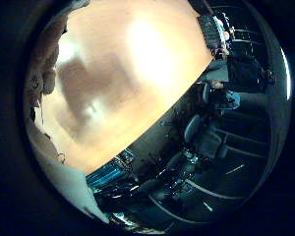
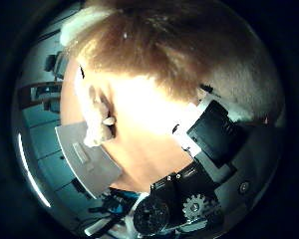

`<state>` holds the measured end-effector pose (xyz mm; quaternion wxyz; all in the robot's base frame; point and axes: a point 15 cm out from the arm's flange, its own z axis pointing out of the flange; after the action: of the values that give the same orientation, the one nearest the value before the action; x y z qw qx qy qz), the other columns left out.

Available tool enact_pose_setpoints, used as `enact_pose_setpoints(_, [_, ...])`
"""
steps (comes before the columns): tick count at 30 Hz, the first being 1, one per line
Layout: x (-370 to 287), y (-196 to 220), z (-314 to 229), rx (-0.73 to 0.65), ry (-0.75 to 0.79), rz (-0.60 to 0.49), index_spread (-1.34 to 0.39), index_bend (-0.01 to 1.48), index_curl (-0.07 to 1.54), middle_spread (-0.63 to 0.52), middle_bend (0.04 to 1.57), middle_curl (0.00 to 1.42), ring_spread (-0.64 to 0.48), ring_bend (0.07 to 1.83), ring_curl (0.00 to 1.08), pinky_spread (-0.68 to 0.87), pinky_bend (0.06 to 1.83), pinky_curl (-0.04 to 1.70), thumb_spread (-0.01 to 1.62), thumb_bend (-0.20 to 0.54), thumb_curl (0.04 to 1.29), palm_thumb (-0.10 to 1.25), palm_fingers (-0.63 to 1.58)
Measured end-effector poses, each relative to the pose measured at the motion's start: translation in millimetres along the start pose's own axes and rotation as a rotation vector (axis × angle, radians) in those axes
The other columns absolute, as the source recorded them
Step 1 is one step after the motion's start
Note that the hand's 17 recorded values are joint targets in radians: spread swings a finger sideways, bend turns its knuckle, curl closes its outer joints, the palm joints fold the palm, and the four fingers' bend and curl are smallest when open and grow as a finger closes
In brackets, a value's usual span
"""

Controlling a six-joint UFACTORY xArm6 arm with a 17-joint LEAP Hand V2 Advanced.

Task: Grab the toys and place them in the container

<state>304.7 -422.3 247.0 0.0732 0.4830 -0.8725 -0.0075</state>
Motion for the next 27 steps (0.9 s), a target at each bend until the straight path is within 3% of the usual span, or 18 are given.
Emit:
enact_pose_setpoints(12, [-46.2,57.0,-114.2,0.033,0.014,-0.119,-0.53,0.73,0.86,-0.43,0.99,0.92,-0.40,1.04,0.74,-0.46,0.73,0.56,1.10,-0.012,0.39,1.09,0.71])
enact_pose_setpoints(27, [-230.3,123.2,-210.0,0.134,-0.029,-0.416,-0.52,0.74,0.85,-0.41,1.00,0.91,-0.41,1.04,0.76,-0.50,0.65,0.73,1.10,-0.012,0.39,1.09,0.71])
